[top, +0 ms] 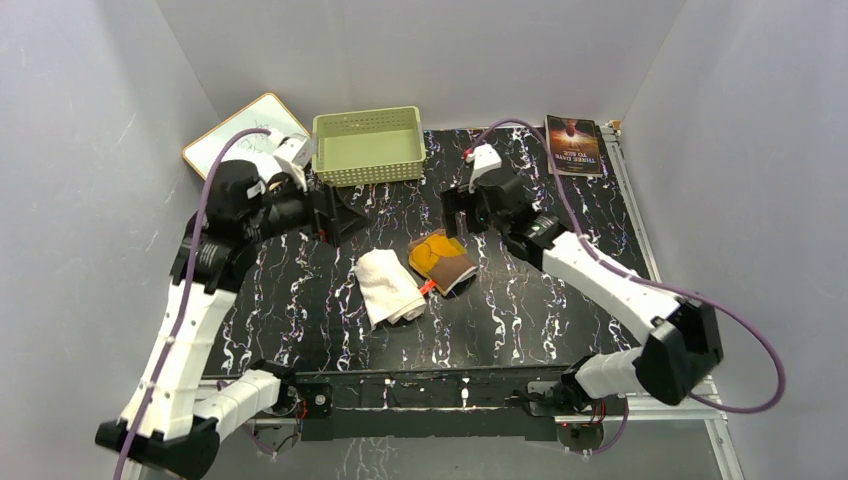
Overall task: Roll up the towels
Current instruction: Move the towel to the corner of the board, then flatten out the towel at the center of the board.
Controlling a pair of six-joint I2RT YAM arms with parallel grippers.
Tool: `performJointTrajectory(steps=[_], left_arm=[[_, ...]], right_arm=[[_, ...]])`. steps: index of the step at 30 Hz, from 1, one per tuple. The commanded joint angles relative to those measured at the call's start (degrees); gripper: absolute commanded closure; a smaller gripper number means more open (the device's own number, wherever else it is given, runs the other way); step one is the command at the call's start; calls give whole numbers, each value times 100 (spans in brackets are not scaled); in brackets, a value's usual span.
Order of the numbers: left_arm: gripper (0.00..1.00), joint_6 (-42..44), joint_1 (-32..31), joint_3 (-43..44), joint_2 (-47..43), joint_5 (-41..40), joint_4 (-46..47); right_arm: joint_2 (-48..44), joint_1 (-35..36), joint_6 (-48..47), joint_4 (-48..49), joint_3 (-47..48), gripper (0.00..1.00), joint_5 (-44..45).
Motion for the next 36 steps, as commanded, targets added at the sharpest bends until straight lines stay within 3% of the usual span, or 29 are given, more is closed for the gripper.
performJointTrajectory(steps=[1,6,12,13,14,15,16,19,23,24,26,27,28,29,30,32,36], left_arm=[[2,598,4,280,256,1294,-574],[2,-379,-2,-122,562,-335,-316],[2,-1098,-19,-854,1402,-1886,-724],[2,-1247,-45,-1042,1377,-2091,-592],[2,-1386,-101,-1245,1336,-2282,-434],[2,-1506,-174,-1406,1329,-2452,-288],[2,-1636,-263,-1541,1345,-2667,-161],[2,-2094,-576,-1817,1594,-2997,247],[2,-2479,-943,-2093,2119,-3019,1061],[2,-2501,-1046,-2111,2308,-3032,1231],[4,-2545,-1245,-2041,2775,-3102,1472],[5,-2570,-1350,-1967,3015,-3137,1577],[9,-2602,-1452,-1829,3399,-3175,1672],[20,-2609,-1561,-1692,3693,-3165,1783],[37,-2561,-1643,-1522,3970,-3072,1895],[96,-2390,-1783,-913,4397,-2807,1867],[100,-2087,-2077,405,4341,-2689,1683]], right_arm=[[843,199,-516,32,380,2,-199],[1997,519,-402,-88,683,2,-437],[2913,520,-155,-272,729,13,-189],[2942,496,-121,-328,691,25,-72],[2863,447,-74,-361,617,49,4],[2705,346,46,-341,493,80,96],[2425,198,257,-299,355,98,164],[1145,-663,788,-264,-170,100,397],[-883,-2331,874,-277,-597,100,778],[-1180,-2588,777,-384,-542,82,1037],[-1485,-2746,570,-560,-368,12,1347],[-1510,-2757,536,-683,-253,3,1315],[-1486,-2759,533,-795,-165,2,1194],[-1441,-2758,562,-877,-110,2,1036],[-1394,-2750,634,-901,-126,2,846],[-1293,-2750,724,-748,-270,2,466],[-986,-2689,833,-589,-389,2,-99]])
